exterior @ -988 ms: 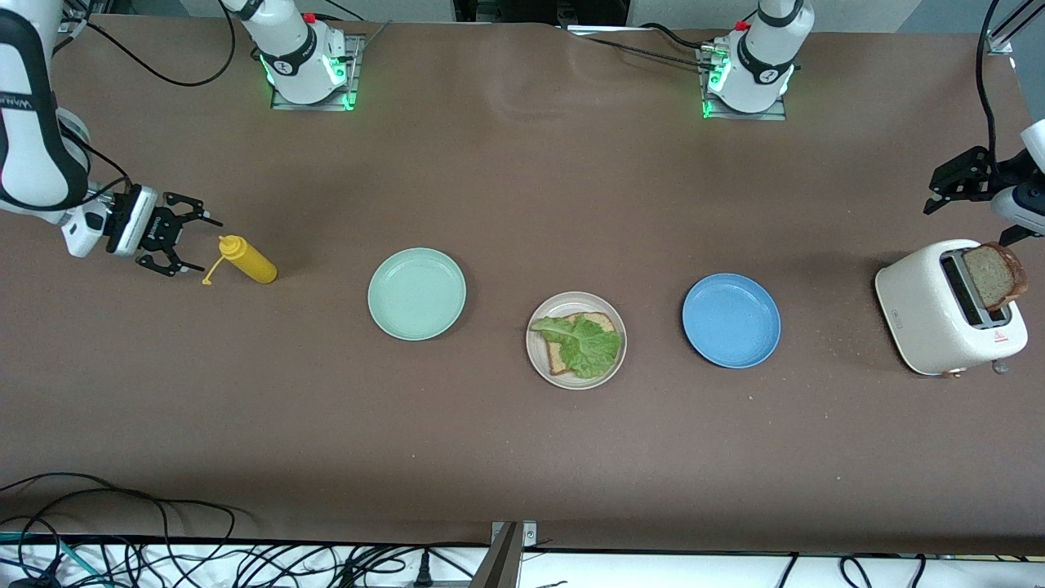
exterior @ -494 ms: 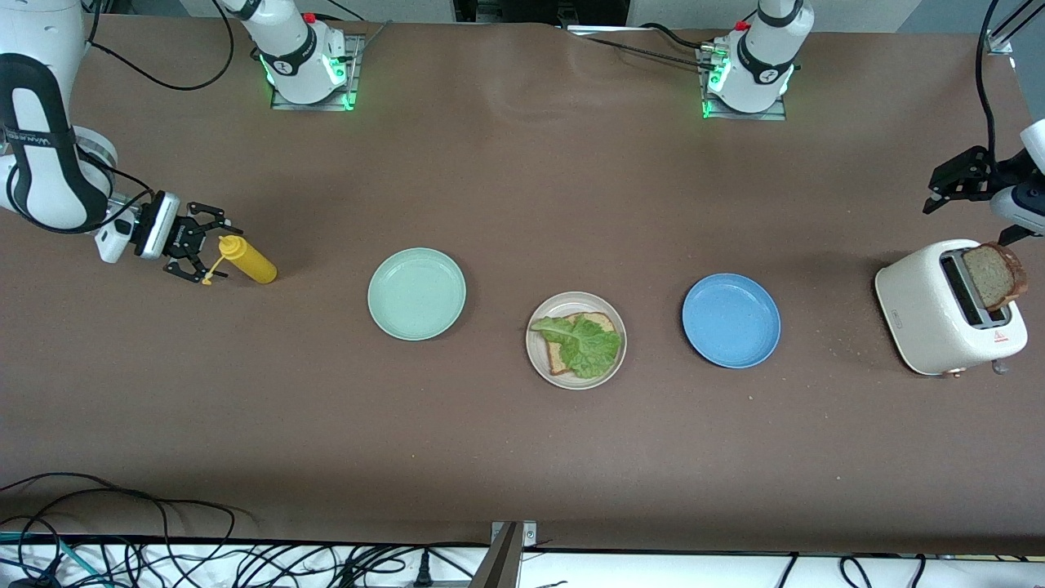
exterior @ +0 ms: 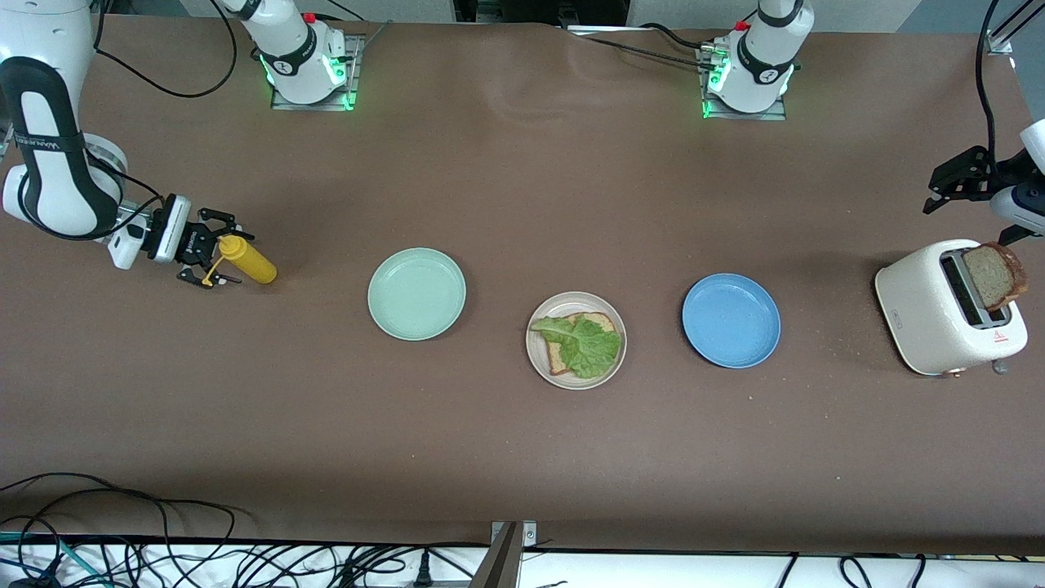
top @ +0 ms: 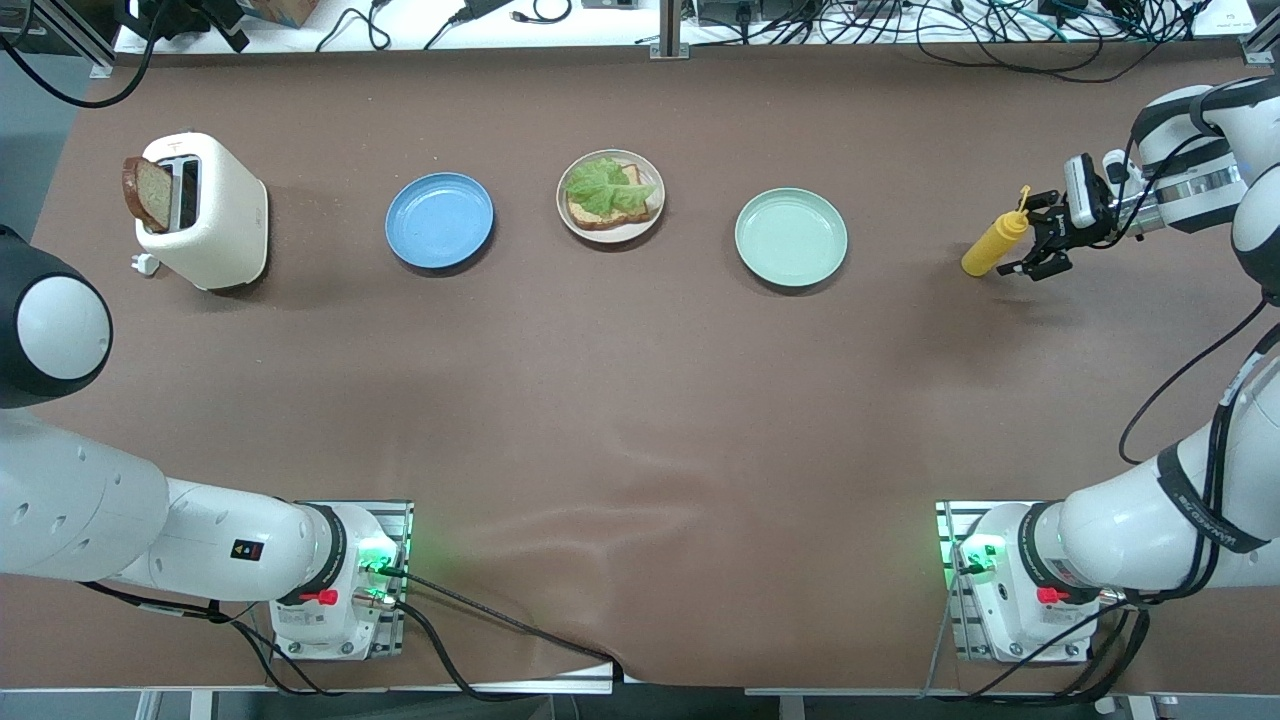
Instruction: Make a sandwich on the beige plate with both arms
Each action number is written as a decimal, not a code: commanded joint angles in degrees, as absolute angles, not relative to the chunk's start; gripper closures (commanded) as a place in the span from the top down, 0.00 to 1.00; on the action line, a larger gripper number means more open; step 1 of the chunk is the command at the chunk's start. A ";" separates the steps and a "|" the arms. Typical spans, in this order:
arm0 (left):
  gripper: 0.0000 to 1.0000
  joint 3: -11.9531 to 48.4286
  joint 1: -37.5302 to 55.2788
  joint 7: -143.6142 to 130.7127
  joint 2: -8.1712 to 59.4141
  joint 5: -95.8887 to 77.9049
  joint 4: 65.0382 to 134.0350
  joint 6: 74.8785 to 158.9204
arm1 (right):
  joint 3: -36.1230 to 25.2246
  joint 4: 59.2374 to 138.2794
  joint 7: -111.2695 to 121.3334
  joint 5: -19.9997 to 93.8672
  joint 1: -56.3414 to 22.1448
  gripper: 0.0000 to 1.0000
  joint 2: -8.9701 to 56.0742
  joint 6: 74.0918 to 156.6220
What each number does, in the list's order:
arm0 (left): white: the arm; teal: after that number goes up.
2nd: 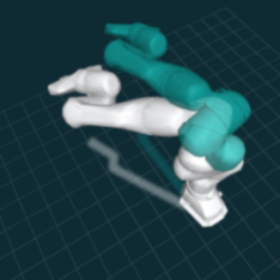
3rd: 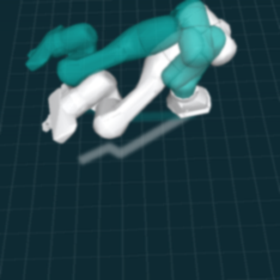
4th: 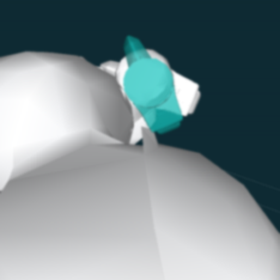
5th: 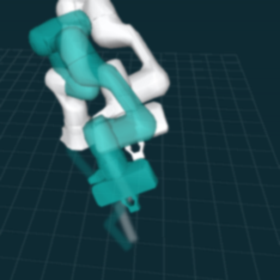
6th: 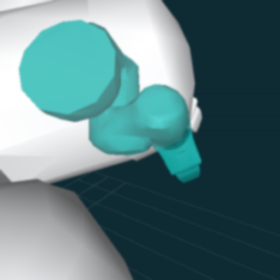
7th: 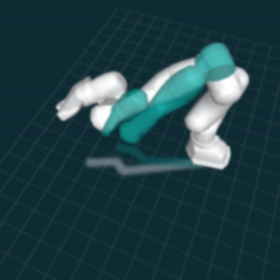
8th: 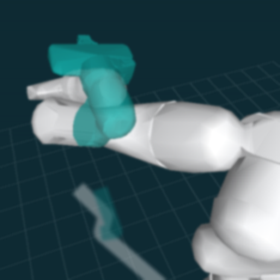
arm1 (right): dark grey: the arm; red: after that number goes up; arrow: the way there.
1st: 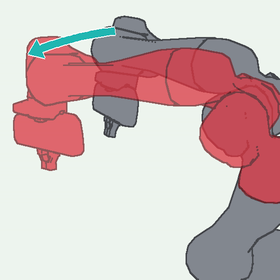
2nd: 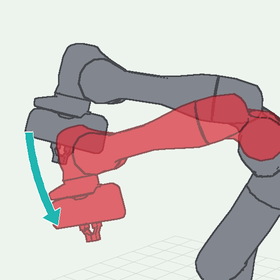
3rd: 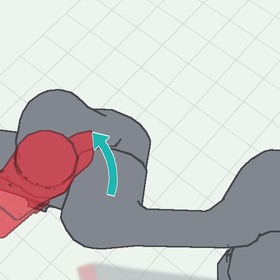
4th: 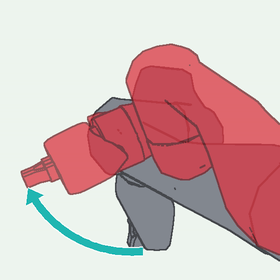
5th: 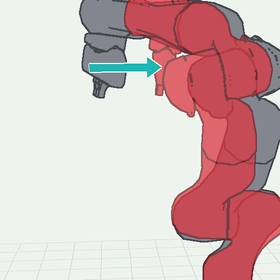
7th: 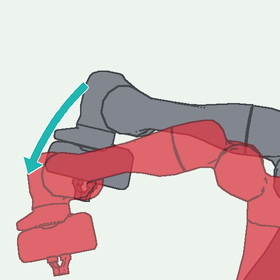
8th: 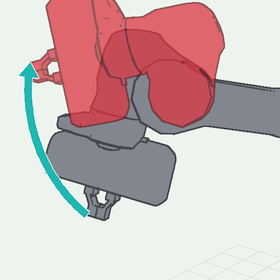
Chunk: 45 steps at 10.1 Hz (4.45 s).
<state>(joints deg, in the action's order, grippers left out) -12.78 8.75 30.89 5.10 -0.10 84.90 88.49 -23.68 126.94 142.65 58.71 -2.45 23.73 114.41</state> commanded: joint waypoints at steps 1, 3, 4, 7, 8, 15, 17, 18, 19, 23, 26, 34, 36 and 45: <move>1.00 -12.92 8.61 32.34 5.54 -1.23 83.67 87.28 | -23.38 124.12 146.41 61.08 -2.37 0.60 26.79 111.63; 1.00 -12.92 8.61 32.34 5.54 -1.23 83.67 87.28 | -22.59 122.08 147.13 61.17 -2.63 0.00 28.04 110.30; 1.00 -12.92 8.61 32.34 5.54 -1.23 83.76 87.28 | -22.50 120.69 146.78 61.17 -4.03 0.00 27.95 110.22; 1.00 -12.92 8.79 32.34 5.62 -1.23 83.76 87.28 | -23.03 116.03 141.62 59.42 -11.23 0.00 26.46 111.27; 1.00 -12.92 8.79 32.34 5.62 -1.23 83.76 87.28 | -23.11 114.45 138.37 57.85 -13.69 0.00 26.02 112.40; 1.00 -12.92 8.88 32.34 5.63 -1.23 83.76 87.19 | -22.85 94.07 87.62 29.14 -35.47 0.00 25.22 114.52; 1.00 -12.92 8.88 32.34 5.63 -1.14 83.76 87.19 | -22.76 90.19 69.01 20.78 -43.03 0.00 27.15 115.48; 1.00 -12.92 8.88 32.34 5.63 -1.23 83.76 87.19 | -22.76 87.83 60.47 15.43 -47.42 0.00 28.90 116.36; 1.00 -12.92 8.88 32.34 5.63 -1.23 83.76 87.19 | -22.76 85.28 51.68 11.55 -50.59 0.00 31.35 116.37; 1.00 -12.92 8.96 32.26 5.71 -1.23 83.76 87.19 | -22.85 76.14 27.74 -1.91 -60.01 0.00 42.16 116.19; 1.00 -12.92 8.96 32.34 5.71 -1.23 83.85 86.84 | -22.94 70.59 15.93 -11.05 -65.38 0.00 51.65 115.93; 1.00 -12.92 8.79 32.26 5.71 -1.14 83.85 86.40 | -22.94 66.97 8.96 -26.01 -66.01 0.00 58.97 116.36; 1.00 -12.92 8.70 32.26 5.71 -1.14 83.93 86.40 | -22.94 66.97 9.32 -26.19 -65.83 0.00 59.59 117.42; 1.00 -12.92 8.61 32.26 5.71 -1.14 84.02 86.31 | -23.99 67.06 27.21 -8.39 -57.07 0.00 41.16 103.91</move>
